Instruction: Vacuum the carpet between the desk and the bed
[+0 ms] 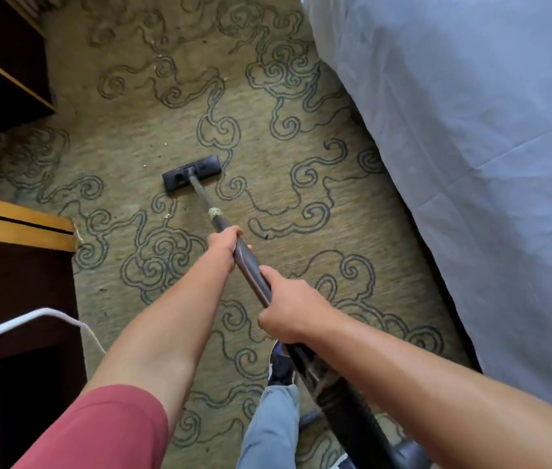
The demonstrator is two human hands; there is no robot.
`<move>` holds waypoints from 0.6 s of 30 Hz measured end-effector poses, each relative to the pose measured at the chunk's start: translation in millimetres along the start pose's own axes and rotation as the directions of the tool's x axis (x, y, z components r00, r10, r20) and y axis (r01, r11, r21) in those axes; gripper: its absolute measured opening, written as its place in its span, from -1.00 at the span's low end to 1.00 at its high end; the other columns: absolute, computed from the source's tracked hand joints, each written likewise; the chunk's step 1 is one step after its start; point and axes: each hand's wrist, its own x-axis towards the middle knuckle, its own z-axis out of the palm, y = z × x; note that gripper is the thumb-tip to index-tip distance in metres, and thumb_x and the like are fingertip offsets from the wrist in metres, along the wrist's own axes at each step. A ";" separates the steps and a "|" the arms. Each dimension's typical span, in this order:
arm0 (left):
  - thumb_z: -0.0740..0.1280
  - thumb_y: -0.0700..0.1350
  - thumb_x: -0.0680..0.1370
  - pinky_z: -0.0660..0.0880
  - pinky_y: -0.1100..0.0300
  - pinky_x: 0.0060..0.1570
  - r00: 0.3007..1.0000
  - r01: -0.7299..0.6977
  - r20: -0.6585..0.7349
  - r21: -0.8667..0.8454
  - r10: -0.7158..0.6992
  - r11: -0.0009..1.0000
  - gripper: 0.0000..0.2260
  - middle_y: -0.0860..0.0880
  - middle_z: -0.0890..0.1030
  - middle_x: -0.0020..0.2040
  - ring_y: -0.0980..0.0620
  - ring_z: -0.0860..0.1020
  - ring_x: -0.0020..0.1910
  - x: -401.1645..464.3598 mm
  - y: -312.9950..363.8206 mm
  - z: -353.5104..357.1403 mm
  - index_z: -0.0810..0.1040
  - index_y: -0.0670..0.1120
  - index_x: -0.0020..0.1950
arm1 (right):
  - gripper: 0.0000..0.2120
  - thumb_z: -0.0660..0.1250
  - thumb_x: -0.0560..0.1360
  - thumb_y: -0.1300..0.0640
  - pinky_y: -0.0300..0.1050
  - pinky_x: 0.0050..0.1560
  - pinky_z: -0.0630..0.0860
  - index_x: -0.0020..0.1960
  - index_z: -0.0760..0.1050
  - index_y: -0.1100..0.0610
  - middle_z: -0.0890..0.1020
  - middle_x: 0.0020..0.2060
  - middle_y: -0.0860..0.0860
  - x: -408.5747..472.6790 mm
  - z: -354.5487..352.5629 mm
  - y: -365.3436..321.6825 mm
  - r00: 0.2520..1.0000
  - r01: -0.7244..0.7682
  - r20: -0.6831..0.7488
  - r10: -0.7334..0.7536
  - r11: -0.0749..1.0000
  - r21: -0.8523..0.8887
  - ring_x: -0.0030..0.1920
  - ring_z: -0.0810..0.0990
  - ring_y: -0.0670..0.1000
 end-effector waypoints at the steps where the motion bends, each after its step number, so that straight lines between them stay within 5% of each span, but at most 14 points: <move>1: 0.38 -0.23 0.52 0.52 0.14 -0.36 1.000 0.009 0.013 -0.036 -0.008 0.999 -0.61 -0.18 0.56 -0.25 -0.09 0.54 -0.42 12.9 16.6 -2.0 0.48 -0.31 0.33 | -0.24 0.27 0.41 0.11 0.07 0.13 0.59 0.55 0.11 -0.14 0.58 0.20 0.12 14.8 -7.7 -13.7 1.000 0.004 0.003 -0.004 1.000 0.023 0.13 0.61 0.22; 5: 0.40 -0.16 0.55 0.50 0.09 -0.33 0.999 0.023 0.039 -0.162 -0.017 0.987 -0.64 -0.16 0.58 -0.13 -0.07 0.52 -0.37 40.3 63.1 -16.0 0.51 -0.26 0.30 | -0.43 0.23 0.40 0.15 0.18 0.03 0.64 0.40 0.27 -0.06 0.58 0.12 0.15 55.2 -26.8 -59.2 1.000 0.022 0.015 -0.023 0.995 0.096 0.01 0.66 0.27; 10: 0.32 -0.15 0.60 0.42 0.11 -0.37 0.996 0.020 0.092 -0.234 0.002 0.972 -0.84 -0.11 0.47 -0.26 -0.06 0.45 -0.38 76.5 108.8 -38.2 0.42 -0.18 0.12 | -0.57 0.27 0.41 0.15 0.20 0.01 0.64 0.26 0.33 -0.01 0.58 0.05 0.16 104.7 -30.6 -109.6 0.998 0.036 0.037 -0.042 0.988 0.153 -0.02 0.66 0.28; 14: 0.30 -0.12 0.63 0.51 0.19 -0.38 0.997 -0.037 0.060 -0.212 0.051 0.977 -0.85 -0.14 0.52 -0.21 -0.08 0.53 -0.39 102.7 146.4 -63.1 0.40 -0.15 -0.08 | -0.53 0.28 0.42 0.16 0.19 0.06 0.62 0.31 0.32 0.03 0.57 0.08 0.17 151.3 -33.4 -155.0 0.998 0.045 0.037 -0.052 0.984 0.171 0.04 0.64 0.28; 16: 0.32 -0.21 0.61 0.64 -0.01 -0.22 0.995 -0.074 0.052 -0.228 0.088 0.971 -0.89 -0.23 0.54 -0.06 -0.16 0.63 -0.23 109.5 159.0 -73.0 0.39 -0.16 0.06 | -0.45 0.29 0.44 0.14 0.19 0.09 0.61 0.41 0.26 0.02 0.55 0.13 0.18 166.8 -30.6 -174.0 0.998 0.040 0.042 -0.048 0.986 0.163 0.09 0.63 0.27; 18: 0.35 -0.26 0.57 0.60 -0.26 -0.01 0.990 -0.133 0.029 -0.071 0.135 0.989 -0.64 -0.28 0.50 0.16 -0.29 0.63 0.02 117.6 161.3 -77.7 0.31 -0.15 0.31 | -0.38 0.29 0.44 0.15 0.18 0.12 0.60 0.47 0.19 0.02 0.53 0.17 0.20 171.3 -24.6 -179.8 0.998 0.040 0.044 -0.045 0.992 0.116 0.12 0.61 0.27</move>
